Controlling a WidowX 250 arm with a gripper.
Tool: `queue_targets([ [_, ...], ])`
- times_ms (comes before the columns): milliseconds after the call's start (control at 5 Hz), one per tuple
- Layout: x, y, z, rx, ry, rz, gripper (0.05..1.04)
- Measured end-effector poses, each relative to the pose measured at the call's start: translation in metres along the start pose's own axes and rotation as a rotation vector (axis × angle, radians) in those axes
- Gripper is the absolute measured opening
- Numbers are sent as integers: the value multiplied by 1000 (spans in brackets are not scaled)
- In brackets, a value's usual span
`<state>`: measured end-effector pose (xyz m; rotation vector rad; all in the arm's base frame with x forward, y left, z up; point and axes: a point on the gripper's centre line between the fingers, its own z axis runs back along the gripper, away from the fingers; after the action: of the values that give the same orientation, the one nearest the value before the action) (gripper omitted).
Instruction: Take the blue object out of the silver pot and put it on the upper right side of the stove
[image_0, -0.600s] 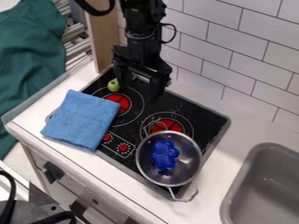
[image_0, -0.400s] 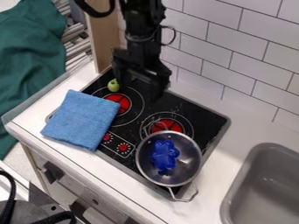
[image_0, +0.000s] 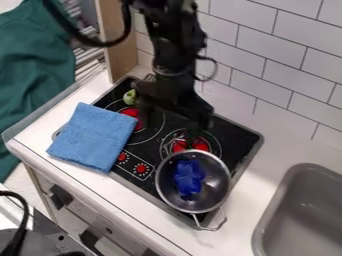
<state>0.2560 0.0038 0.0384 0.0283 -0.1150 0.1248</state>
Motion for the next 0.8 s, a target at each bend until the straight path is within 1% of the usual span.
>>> queue_targets([
  [200,-14,-18,5,18,-16,15,1001],
  [400,-18,-29,-13,-35,31,-7,1002],
  [600,-24,-28,-39,-54,89,6,1001],
  [800,-22,-21,-52,-40,123,15,1001],
])
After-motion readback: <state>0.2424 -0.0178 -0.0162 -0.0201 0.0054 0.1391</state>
